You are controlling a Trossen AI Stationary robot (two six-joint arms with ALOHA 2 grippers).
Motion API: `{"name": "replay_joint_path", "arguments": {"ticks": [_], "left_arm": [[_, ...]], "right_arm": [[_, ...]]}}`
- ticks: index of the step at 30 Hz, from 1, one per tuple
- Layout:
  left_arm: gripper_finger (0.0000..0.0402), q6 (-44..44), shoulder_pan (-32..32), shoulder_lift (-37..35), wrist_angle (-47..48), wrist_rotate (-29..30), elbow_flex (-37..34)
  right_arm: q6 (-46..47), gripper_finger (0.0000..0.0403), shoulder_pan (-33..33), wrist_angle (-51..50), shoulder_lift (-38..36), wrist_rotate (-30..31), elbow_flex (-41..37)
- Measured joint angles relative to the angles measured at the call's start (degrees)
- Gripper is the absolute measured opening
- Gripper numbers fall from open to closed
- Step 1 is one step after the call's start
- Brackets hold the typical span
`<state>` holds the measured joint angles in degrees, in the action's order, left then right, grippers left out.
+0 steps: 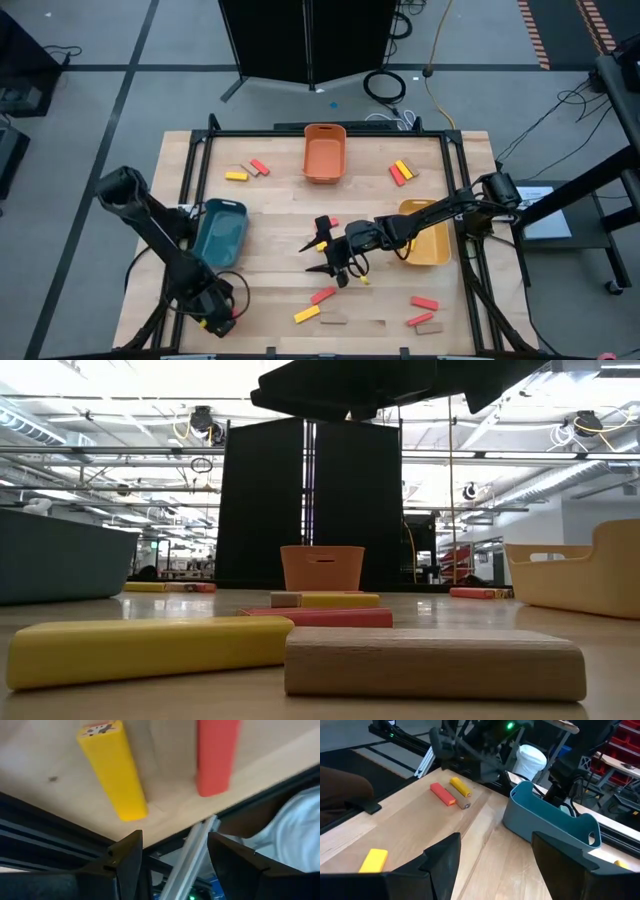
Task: Sort blocks
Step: Put the bottom left yellow block into the yellow bin
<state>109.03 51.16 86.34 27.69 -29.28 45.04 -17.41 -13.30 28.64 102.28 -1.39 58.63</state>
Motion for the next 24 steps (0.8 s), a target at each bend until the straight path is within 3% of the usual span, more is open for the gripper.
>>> {"name": "replay_joint_path", "arguments": {"ticks": [8,14,24], "left_arm": [[0.0221,-3.62,0.0,3.79,0.79,-2.12,0.0],[0.0221,-7.25,0.0,5.33,5.11,-1.99,0.0],[0.0221,-9.36,0.0,7.59,4.56,0.18,-0.02]], "right_arm": [[0.2,0.0238,-0.02,-0.07,-0.02,0.0,0.0],[1.06,0.0238,-0.02,-0.16,-0.02,0.0,0.0],[1.73,0.0238,-0.02,-1.22,-0.04,0.02,0.0]]}}
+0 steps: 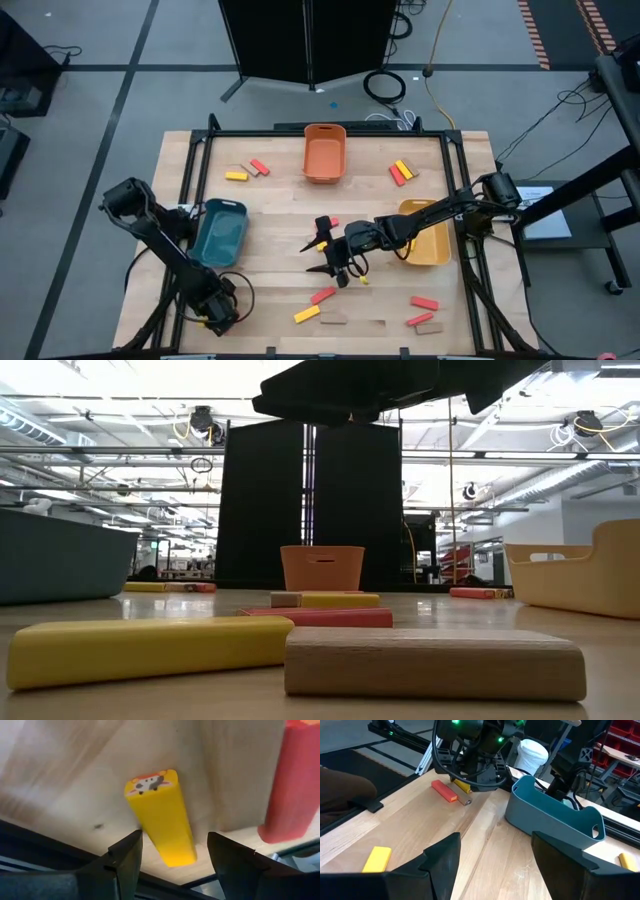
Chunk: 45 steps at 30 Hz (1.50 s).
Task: Sort blocks
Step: Put the bottom left yellow block into the yellow bin
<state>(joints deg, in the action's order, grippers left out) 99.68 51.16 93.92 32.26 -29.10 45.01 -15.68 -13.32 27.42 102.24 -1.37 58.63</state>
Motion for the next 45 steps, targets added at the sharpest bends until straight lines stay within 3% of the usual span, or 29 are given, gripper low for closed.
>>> {"name": "replay_joint_path", "arguments": {"ticks": [9,23,33,35,37,42,45], "left_arm": [[0.0204,0.39,-0.04,1.44,0.2,-1.89,0.09],[0.0082,-2.1,-0.06,1.04,0.69,-2.39,0.04],[0.0092,-4.57,-1.16,-9.04,7.07,4.69,-0.04],[0.0092,-4.84,-1.22,-12.18,7.12,9.0,-0.04],[0.0092,-7.59,-1.27,-15.6,6.49,17.75,-0.04],[0.0093,-22.41,-1.82,-23.39,5.3,50.41,-0.02],[0.0093,-34.93,-3.17,-26.26,5.08,65.04,-0.02]], "right_arm": [[1.09,0.0238,0.0,0.0,0.0,0.01,0.0],[0.99,0.0238,0.07,0.02,0.0,0.04,0.0],[0.02,0.0238,0.62,0.17,0.0,0.16,0.0],[0.12,0.0238,0.96,0.83,0.0,0.16,0.0],[1.62,0.0238,1.28,1.83,0.0,0.15,0.0],[6.8,0.0238,2.07,4.18,-0.02,-0.03,-0.02],[10.27,0.0238,2.48,9.2,-0.02,-0.13,-0.02]]}}
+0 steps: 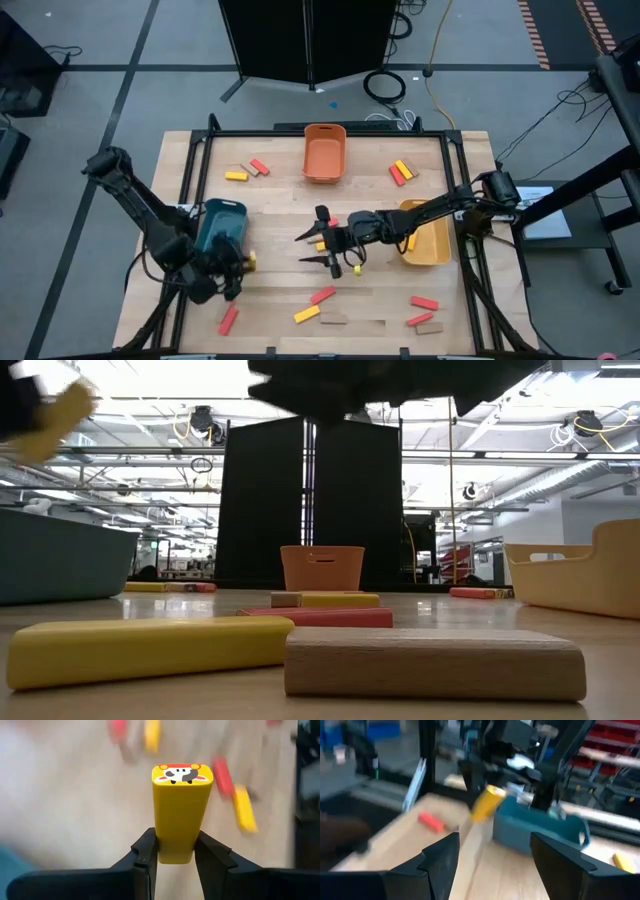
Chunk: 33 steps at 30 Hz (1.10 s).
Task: Sort blocks
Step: Put the bottom left yellow block into the yellow bin
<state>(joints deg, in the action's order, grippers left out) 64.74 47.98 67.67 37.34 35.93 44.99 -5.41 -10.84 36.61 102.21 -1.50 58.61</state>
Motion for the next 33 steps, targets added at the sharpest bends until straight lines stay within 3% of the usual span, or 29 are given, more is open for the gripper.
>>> {"name": "replay_joint_path", "arguments": {"ticks": [4,6,10,14,18,33], "left_arm": [[0.0093,-20.48,-3.08,-1.32,-4.98,14.84,0.0],[0.0093,-30.64,-5.54,-1.32,-10.4,17.75,0.0],[0.0093,-49.22,-11.11,-0.4,-22.99,12.89,0.02],[0.0093,-61.1,-14.91,0.46,-30.92,6.13,0.02],[0.0093,-65.09,-17.92,0.49,-33.07,1.07,0.04],[0.0093,-70.93,-24.27,0.49,-37.3,-6.88,0.07]], "right_arm": [[5.63,0.0238,1.19,7.84,0.0,-0.31,0.22],[6.98,0.0238,1.85,7.87,0.0,-0.2,1.47],[6.34,0.0238,2.3,5.52,0.0,-0.04,3.74],[3.47,0.0238,2.28,4.28,0.0,-0.14,5.66],[2.3,0.0238,2.28,3.22,0.0,-0.15,6.45],[0.34,0.0238,2.41,2.48,0.0,3.17,6.45]]}}
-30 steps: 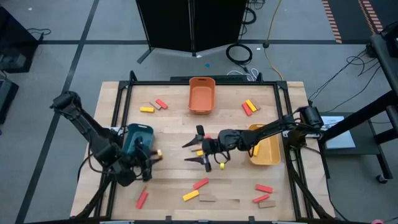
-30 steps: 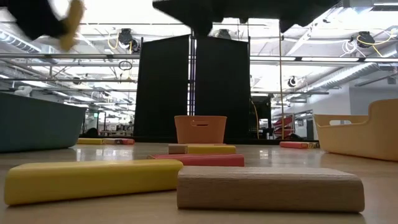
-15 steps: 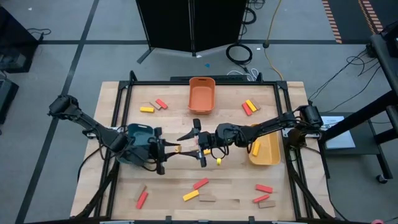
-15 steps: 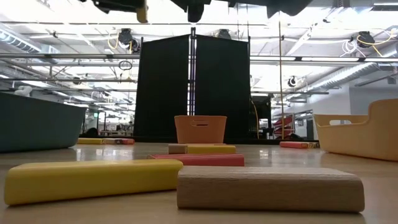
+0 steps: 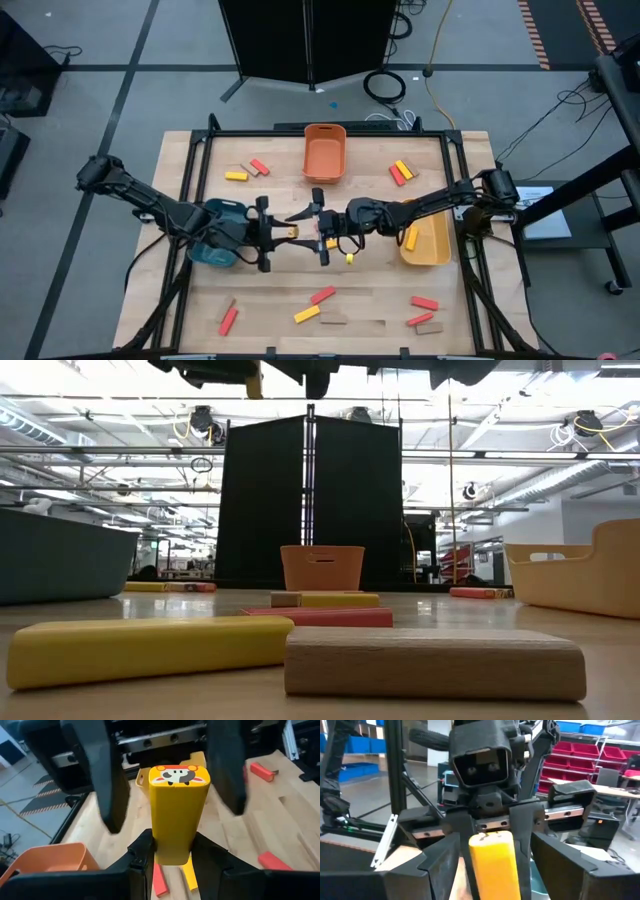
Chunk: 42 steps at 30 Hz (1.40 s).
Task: Sort blocks
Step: Put the bottom left yellow block into the yellow bin
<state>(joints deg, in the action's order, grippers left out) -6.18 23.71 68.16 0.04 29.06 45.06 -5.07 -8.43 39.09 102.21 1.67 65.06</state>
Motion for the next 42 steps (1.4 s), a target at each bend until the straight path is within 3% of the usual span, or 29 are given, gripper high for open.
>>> {"name": "replay_joint_path", "arguments": {"ticks": [5,11,15,21,27,32,37,42], "left_arm": [[0.0093,-0.26,-0.11,0.0,-1.1,-0.4,0.0],[0.0097,-0.17,-0.11,0.0,-2.89,-0.7,0.0],[0.0131,1.18,-0.12,0.15,-2.28,-0.72,0.0],[0.0199,2.26,-0.07,-0.02,-1.2,-1.34,0.0],[0.0214,2.83,-0.71,-1.66,9.81,2.94,0.0],[0.0214,2.86,-3.68,-1.68,18.53,8.69,0.0],[0.0214,2.81,-9.02,-4.68,26.34,16.15,-0.04],[0.0215,2.16,-13.67,-11.04,20.81,15.88,-0.06]], "right_arm": [[-0.21,0.0222,-0.02,-0.74,0.0,0.03,0.0],[-0.17,0.0147,-0.04,-0.59,0.0,-0.02,0.02],[-0.34,0.0081,-0.02,-0.53,0.0,0.04,0.02],[0.62,0.0077,-0.03,-9.39,-5.04,2.13,0.02],[3.32,0.0098,-0.01,-33.19,-16.75,16.23,0.02],[17.01,0.0108,0.22,-58.18,-24.81,25.24,0.02],[42.12,0.0098,0.0,-83.76,-28.89,25.22,0.02],[65.77,0.0103,-1.44,-105.84,-28.88,22.58,-0.63]]}}
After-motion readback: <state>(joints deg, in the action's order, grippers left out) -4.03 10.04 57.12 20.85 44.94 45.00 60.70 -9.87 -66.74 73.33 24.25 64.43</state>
